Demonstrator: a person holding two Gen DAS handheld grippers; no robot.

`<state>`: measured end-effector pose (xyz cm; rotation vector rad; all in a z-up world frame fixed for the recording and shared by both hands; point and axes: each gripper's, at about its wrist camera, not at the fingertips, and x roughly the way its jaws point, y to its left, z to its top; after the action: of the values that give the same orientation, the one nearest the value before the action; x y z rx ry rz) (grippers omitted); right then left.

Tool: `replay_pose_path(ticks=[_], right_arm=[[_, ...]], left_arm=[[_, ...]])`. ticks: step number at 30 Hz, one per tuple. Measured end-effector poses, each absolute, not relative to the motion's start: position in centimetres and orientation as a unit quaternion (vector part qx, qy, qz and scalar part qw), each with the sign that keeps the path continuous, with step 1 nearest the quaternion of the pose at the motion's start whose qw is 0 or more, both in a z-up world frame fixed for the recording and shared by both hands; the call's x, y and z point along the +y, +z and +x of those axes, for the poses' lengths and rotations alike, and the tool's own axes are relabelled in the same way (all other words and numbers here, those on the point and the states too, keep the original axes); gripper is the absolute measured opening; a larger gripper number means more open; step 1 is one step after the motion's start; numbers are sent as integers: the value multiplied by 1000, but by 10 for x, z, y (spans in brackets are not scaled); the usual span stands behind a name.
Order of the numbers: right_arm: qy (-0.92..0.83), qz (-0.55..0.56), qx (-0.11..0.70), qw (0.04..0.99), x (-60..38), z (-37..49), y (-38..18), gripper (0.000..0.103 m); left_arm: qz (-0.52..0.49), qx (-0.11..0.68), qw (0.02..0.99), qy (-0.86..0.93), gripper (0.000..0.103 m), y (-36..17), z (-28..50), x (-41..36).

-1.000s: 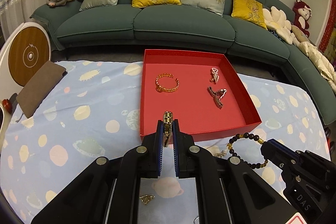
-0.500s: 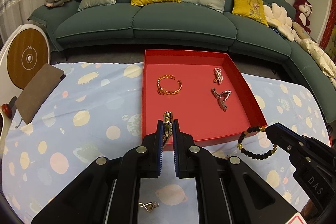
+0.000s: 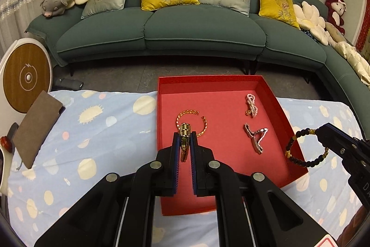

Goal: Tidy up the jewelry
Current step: 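Carry the gold watch and bead bracelet over the red box with both tools, then open both tools to drop the watch and bracelet into the box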

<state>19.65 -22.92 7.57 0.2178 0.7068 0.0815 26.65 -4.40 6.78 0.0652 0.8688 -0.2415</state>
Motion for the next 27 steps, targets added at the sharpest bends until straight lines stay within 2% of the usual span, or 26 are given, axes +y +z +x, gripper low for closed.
replay_pose_path(ticks=[10,13,14,15,17,19,27], right_arm=[[28,95,386,917,-234,228,31,7],[21,93,398,913,-242,232,19,7],[21,95,402,911,-244,232,16,7],[19,97,403,910,-246,233,14,9],[11,99,400,911,-250,232,14,14],[4,102,396,913,-253,230,16,34],[-4,97,370,924,-254,207,40,36]], left_arm=[[51,429,896,-104,7,35,284,-62],[42,439,891,-105,14,28,286,-62],[40,440,891,-103,21,27,286,-61],[38,440,892,-99,31,27,285,-59],[32,437,893,-97,39,27,283,-56],[27,435,895,-93,41,28,280,-50],[1,437,896,-79,41,40,253,-17]])
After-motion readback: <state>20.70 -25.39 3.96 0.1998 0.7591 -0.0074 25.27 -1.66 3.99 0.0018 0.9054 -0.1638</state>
